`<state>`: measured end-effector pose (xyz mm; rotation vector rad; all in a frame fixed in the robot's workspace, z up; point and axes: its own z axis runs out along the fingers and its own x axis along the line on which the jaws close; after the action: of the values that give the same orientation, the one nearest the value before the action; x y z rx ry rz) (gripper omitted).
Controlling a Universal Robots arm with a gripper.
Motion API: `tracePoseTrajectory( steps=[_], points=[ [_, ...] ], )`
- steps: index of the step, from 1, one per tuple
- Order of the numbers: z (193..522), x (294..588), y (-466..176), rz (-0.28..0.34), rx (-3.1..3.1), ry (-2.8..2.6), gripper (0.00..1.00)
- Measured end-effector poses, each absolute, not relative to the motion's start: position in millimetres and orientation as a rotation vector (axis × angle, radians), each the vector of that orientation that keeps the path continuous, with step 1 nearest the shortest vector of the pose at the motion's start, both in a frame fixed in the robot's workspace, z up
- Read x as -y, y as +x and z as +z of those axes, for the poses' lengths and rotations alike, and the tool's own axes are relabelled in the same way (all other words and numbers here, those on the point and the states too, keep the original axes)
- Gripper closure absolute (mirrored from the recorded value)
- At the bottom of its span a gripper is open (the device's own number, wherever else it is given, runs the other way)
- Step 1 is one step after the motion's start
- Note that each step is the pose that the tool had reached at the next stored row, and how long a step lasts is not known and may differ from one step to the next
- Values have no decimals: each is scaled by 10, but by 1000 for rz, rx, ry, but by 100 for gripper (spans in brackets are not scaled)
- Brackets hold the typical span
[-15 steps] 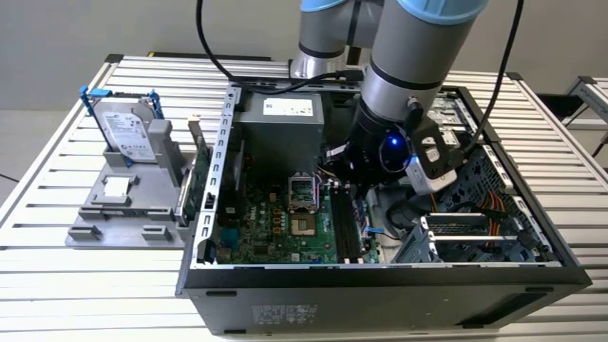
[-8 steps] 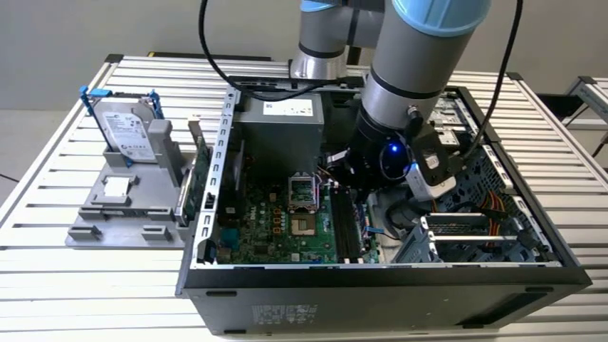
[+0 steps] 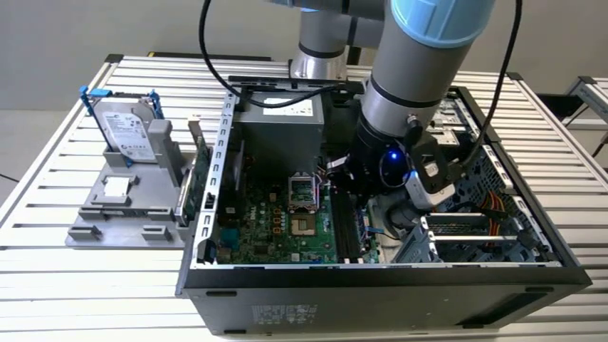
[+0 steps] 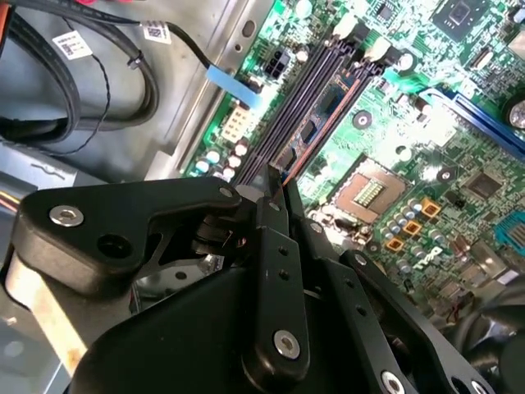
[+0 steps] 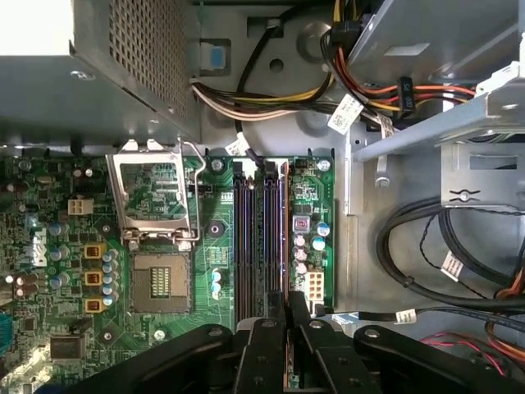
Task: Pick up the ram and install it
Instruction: 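Insert the ram into the slot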
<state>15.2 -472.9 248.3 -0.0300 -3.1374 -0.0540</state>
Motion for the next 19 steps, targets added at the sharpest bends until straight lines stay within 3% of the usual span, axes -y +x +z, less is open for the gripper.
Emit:
tracePoseTrajectory(
  steps=[19],
  points=[
    [2319, 4768, 175, -54, 3137, -50, 100]
  ],
)
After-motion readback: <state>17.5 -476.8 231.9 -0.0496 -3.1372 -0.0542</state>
